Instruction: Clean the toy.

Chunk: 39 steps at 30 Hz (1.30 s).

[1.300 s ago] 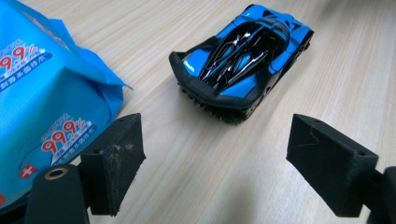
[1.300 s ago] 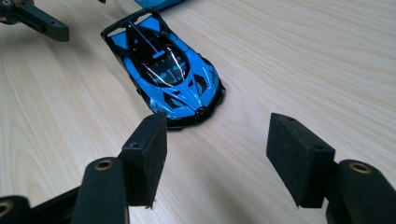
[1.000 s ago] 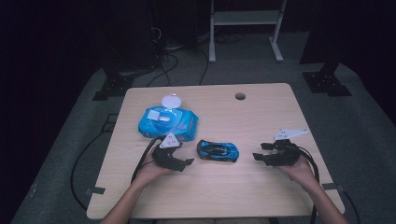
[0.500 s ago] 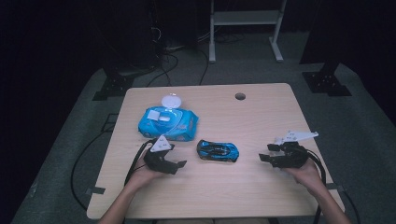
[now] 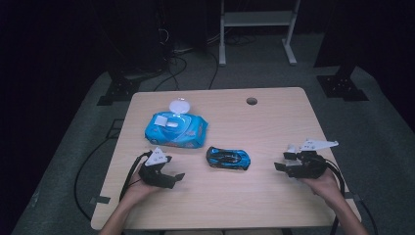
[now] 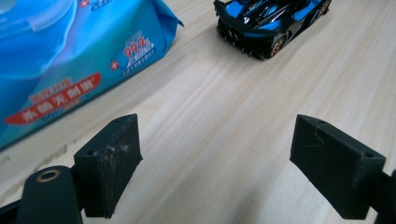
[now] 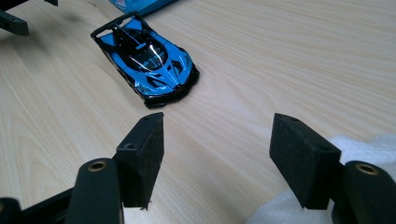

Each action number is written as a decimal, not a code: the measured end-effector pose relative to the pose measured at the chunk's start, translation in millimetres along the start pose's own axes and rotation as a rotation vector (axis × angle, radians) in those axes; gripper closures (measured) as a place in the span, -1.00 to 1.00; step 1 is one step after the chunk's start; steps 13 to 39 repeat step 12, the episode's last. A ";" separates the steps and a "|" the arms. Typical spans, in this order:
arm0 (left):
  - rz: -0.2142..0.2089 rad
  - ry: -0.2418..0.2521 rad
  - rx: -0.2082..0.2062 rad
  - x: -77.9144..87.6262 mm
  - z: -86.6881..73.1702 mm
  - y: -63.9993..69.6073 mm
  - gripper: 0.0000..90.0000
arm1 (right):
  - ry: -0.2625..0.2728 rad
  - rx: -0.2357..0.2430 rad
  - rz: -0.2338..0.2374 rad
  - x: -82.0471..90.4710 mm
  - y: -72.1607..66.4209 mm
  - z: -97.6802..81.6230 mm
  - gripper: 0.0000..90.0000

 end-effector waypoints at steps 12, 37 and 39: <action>0.015 0.032 0.036 10.5 -18.6 2.9 -0.74 | 0.049 -0.012 -0.010 5.4 -0.9 -9.3 -0.28; 0.015 0.032 0.036 10.5 -18.6 2.9 -0.74 | 0.049 -0.012 -0.010 5.4 -0.9 -9.3 -0.28; 0.015 0.032 0.036 10.5 -18.6 2.9 -0.74 | 0.049 -0.012 -0.010 5.4 -0.9 -9.3 -0.28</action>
Point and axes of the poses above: each handheld gripper's, and its own axes: x roughly backward along the jaws, z roughly out of its top, y roughly to its right, the point moved 2 cm from there along -x, roughly forward along the jaws, and after that the axes turned 1 degree about x, right-handed, at the moved point
